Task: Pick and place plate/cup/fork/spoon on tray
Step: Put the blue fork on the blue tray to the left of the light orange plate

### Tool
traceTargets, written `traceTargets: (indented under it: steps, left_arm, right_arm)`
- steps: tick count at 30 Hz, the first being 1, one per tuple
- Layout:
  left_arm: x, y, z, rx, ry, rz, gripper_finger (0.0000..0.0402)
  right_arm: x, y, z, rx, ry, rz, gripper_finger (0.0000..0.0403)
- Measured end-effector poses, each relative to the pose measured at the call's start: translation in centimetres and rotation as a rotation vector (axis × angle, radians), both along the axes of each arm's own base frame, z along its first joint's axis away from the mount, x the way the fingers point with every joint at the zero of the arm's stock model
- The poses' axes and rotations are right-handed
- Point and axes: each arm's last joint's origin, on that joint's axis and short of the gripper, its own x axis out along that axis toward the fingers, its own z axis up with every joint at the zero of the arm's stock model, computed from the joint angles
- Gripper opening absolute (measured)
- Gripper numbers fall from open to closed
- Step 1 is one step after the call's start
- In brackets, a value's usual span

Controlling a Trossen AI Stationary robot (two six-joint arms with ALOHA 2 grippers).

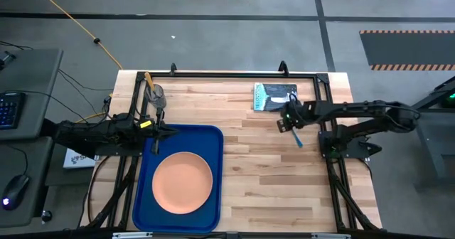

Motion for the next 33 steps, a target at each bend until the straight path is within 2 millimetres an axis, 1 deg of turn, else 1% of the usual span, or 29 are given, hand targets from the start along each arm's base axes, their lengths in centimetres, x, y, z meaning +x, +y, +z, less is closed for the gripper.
traceTargets:
  steps: [3,7,11,16,19,21,24,27,28,30,33]
  left_arm:
    - [0.0,0.0,0.0,0.0,0.0,0.0,0.0003]
    - [0.0,0.0,0.0,0.0,0.0,0.0,0.0003]
    - [0.0,0.0,0.0,0.0,0.0,0.0,0.0003]
    - [0.0,0.0,0.0,0.0,0.0,0.0,0.0003]
    - [0.0,0.0,0.0,0.0,0.0,0.0,0.0003]
    - [0.0,0.0,0.0,0.0,0.0,0.0,0.0003]
    - [0.0,0.0,0.0,0.0,0.0,0.0,0.0003]
    - [0.0,0.0,0.0,0.0,0.0,0.0,0.0003]
    - [0.0,0.0,0.0,0.0,0.0,0.0,0.0003]
    - [0.0,0.0,0.0,0.0,0.0,0.0,0.0003]
    - [0.0,0.0,0.0,0.0,0.0,0.0,0.0003]
  right_arm:
    - [0.3,-1.0,-0.4,0.015,-0.018,0.002,0.0192]
    - [0.5,-1.9,-1.3,0.044,0.01,-0.004,0.0162]
    - [0.7,-2.1,-2.6,0.103,0.062,0.01,0.0138]
    - [1.0,-2.2,-3.3,0.123,0.1,0.003,0.0126]
    - [1.0,-2.0,-3.3,0.128,0.092,-0.016,0.0117]
    - [1.1,-1.9,-3.1,0.122,0.08,-0.024,0.0103]
    - [1.1,-1.6,-2.9,0.118,0.062,-0.039,0.0069]
    - [1.3,-1.3,-2.7,0.123,0.059,-0.036,0.0022]
    - [1.4,-1.2,-2.6,0.125,0.061,-0.029,0.0012]
    - [1.8,-0.8,-2.2,0.149,0.056,-0.005,0.001]
    - [3.3,-0.5,-0.7,0.131,0.006,0.031,0.0015]
